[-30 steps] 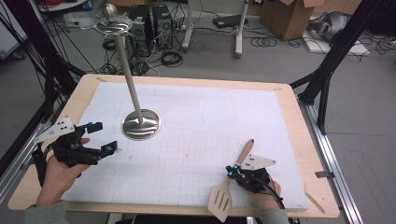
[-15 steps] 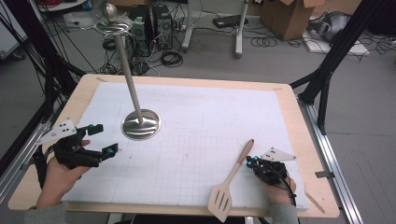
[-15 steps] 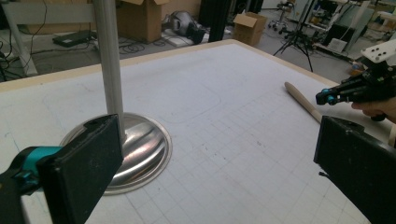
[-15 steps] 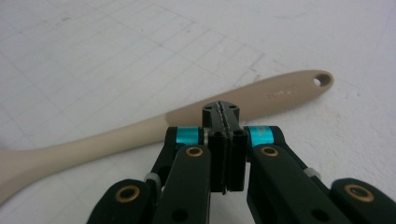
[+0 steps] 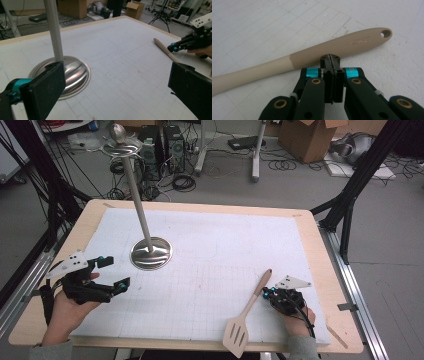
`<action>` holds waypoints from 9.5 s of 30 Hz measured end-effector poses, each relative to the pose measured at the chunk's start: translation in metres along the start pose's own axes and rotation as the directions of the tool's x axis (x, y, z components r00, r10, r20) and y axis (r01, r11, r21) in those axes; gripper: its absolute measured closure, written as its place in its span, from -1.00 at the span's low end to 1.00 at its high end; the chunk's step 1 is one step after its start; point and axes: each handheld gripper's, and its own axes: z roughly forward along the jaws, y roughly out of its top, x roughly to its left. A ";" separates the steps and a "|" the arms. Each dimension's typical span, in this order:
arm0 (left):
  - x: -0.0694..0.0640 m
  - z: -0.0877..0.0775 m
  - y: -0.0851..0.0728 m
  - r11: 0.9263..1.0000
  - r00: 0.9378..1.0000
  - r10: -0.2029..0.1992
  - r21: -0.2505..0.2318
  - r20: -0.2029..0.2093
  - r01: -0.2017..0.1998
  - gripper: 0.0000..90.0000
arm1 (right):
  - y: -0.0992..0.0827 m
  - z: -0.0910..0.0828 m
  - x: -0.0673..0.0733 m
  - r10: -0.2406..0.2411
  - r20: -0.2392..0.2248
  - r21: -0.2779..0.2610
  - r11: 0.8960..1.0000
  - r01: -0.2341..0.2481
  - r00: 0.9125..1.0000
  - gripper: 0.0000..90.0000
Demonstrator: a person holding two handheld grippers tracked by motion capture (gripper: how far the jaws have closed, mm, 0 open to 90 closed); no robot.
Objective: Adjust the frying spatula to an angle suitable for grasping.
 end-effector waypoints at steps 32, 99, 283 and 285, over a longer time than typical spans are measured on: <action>-0.001 -0.030 -0.015 1.000 0.997 -0.023 -0.005 -0.078 0.023 -0.96 | 0.023 0.025 0.000 0.004 -0.057 -0.048 0.999 -0.007 0.998 1.00; -0.014 -0.075 -0.042 0.999 0.980 -0.032 0.022 -0.197 0.037 -0.96 | 0.083 0.092 0.051 -0.215 -0.207 -0.072 0.976 0.204 0.955 1.00; 0.003 -0.012 -0.022 1.000 0.999 -0.019 0.022 -0.049 0.020 -0.95 | 0.076 -0.019 0.035 -0.025 -0.212 -0.249 0.968 -0.029 0.977 -0.72; 0.004 -0.011 -0.023 0.999 0.999 -0.016 0.030 -0.049 0.018 -0.95 | 0.076 -0.018 0.034 -0.026 -0.214 -0.247 0.969 -0.029 0.976 -0.72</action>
